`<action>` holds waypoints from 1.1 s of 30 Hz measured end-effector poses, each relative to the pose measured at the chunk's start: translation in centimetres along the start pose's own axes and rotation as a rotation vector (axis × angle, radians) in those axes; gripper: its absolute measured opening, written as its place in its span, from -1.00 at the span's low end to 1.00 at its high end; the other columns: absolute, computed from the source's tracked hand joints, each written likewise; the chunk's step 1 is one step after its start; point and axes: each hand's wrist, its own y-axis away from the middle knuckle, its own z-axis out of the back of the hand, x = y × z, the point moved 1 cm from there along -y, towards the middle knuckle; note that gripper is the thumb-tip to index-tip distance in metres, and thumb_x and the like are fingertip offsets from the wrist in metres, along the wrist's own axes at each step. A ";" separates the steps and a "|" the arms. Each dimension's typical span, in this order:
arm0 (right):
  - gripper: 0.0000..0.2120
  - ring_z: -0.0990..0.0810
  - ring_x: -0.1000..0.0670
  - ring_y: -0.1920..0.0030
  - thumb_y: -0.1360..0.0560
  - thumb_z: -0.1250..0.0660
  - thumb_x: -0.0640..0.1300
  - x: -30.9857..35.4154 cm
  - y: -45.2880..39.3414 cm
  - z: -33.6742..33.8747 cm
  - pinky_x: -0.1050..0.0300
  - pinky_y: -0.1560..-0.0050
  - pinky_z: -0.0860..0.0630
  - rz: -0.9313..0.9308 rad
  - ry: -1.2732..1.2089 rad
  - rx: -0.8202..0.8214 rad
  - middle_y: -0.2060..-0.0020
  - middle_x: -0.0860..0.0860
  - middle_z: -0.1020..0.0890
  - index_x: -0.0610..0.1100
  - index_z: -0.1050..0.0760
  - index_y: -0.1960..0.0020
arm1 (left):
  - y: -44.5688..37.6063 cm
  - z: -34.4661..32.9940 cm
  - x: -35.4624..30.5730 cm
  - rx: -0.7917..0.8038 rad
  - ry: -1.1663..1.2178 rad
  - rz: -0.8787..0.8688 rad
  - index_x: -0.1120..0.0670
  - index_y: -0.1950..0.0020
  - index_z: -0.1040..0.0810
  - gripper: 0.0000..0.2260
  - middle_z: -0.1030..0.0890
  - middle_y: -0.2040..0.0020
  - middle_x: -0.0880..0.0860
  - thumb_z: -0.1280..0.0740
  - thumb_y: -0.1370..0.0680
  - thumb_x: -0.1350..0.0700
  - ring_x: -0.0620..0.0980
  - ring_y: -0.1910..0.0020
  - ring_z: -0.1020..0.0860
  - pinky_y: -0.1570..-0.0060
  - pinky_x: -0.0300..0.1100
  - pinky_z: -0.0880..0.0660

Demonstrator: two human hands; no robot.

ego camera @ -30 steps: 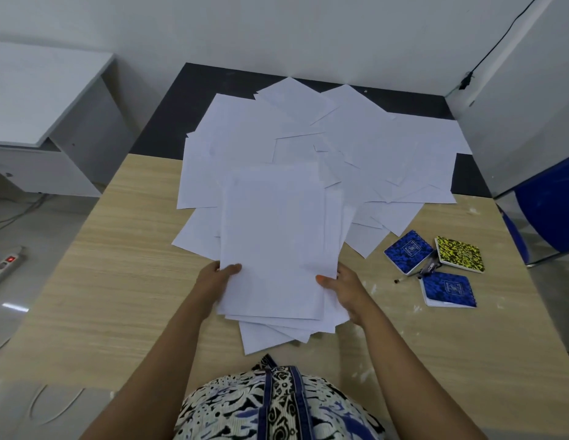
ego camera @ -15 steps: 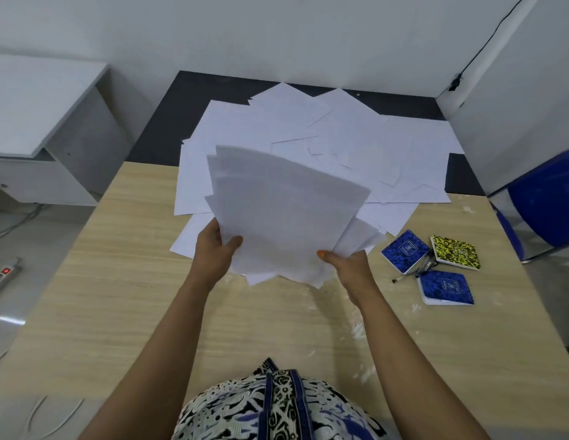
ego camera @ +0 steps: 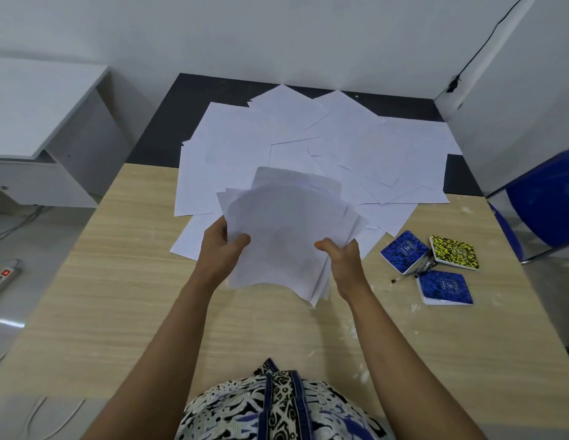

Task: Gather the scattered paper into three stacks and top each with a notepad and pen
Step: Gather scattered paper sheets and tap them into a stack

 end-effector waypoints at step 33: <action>-0.86 -0.56 0.18 0.24 -0.45 -0.26 -0.39 1.1 0.4 -2.2 0.37 0.22 -0.48 0.059 -0.013 -0.108 0.24 0.05 -0.58 -0.21 -0.48 0.04 | -0.1 -0.9 0.8 -0.112 0.209 0.038 0.01 -0.31 -0.45 -0.70 -0.58 -0.16 -0.03 -0.29 -0.57 0.06 -0.08 -0.13 -0.55 -0.04 -0.17 -0.51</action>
